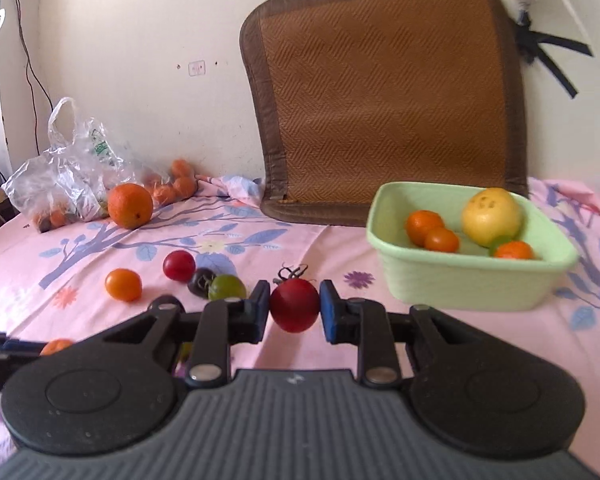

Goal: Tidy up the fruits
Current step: 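Grasp a red tomato with the right gripper while the left gripper grasps a tangerine, then carry both fruits over the green basket and open both grippers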

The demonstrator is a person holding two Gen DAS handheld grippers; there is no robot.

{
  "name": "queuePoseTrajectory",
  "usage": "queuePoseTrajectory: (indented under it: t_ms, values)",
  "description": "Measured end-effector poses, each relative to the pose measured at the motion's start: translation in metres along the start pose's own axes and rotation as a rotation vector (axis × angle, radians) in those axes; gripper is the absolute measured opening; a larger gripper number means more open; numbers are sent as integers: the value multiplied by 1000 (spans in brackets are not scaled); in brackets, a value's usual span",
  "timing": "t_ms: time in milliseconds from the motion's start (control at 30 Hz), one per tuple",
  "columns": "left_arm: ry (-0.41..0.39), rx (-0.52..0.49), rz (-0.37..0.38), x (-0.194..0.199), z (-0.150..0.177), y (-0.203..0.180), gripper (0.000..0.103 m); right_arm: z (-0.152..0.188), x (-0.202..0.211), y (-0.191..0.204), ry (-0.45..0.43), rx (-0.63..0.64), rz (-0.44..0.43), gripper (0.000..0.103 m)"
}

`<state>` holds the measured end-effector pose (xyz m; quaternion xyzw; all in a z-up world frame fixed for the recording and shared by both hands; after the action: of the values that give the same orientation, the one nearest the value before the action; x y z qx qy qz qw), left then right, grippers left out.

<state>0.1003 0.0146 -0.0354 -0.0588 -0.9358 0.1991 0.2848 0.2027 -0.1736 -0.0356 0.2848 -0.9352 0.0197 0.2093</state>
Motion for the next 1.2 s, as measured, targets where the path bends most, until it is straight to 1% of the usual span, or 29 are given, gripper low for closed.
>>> queuePoseTrajectory:
  t_ms: [67, 167, 267, 367, 500, 567, 600, 633, 667, 733, 767, 800, 867, 933, 1067, 1133, 1200]
  values:
    - [13, -34, 40, -5, 5, -20, 38, 16, 31, -8, -2, 3, 25, 29]
    - [43, -88, 98, -17, 13, -52, 38, 41, 70, -18, 23, 16, 76, 29]
    - [65, -144, 143, -29, 21, -83, 38, 59, 95, -20, 41, 67, 137, 29]
    - [73, -191, 172, -40, 30, -110, 38, 70, 103, -24, 54, 89, 166, 30]
    - [97, -261, 143, -53, 44, -129, 38, 78, 102, -32, 64, 57, 159, 32]
    - [88, -290, 121, -52, 49, -134, 39, 79, 105, -31, 55, 53, 162, 33]
    - [86, -305, 112, -51, 49, -136, 41, 80, 104, -32, 54, 52, 162, 35]
    - [83, -315, 105, -50, 50, -137, 46, 81, 105, -32, 51, 49, 162, 43]
    - [79, -322, 100, -50, 50, -138, 47, 83, 107, -32, 47, 48, 159, 43]
    - [83, -334, 91, -51, 50, -139, 47, 85, 108, -31, 40, 52, 154, 40]
    - [92, -337, 90, -53, 51, -141, 45, 86, 110, -30, 37, 54, 145, 29]
    - [92, -341, 89, -54, 50, -141, 38, 85, 111, -31, 30, 52, 137, 29]
    - [105, -322, 118, -56, 42, -141, 38, 80, 112, -34, 1, 51, 146, 29]
    - [95, -298, 147, -59, 24, -142, 38, 67, 110, -43, -37, 34, 151, 29]
    - [29, -298, 137, -79, -32, -150, 38, 22, 93, -71, -133, -14, 147, 29]
    - [0, -295, 132, -100, -61, -154, 38, -3, 75, -86, -178, -29, 162, 29]
    - [-6, -300, 107, -126, -83, -156, 38, -20, 52, -100, -189, -41, 177, 29]
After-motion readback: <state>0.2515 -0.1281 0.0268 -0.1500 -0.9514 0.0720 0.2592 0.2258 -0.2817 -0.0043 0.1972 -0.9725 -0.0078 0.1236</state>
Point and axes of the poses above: each gripper's, at about its wrist camera, not at the fingertips, and x roughly against the way its jaws point, y to its left, z to its underside, the point moved 4 cm from there along -x, roughly the way its jaws point, and after that the axes turned 1 degree about -y, right-handed, at the moved point
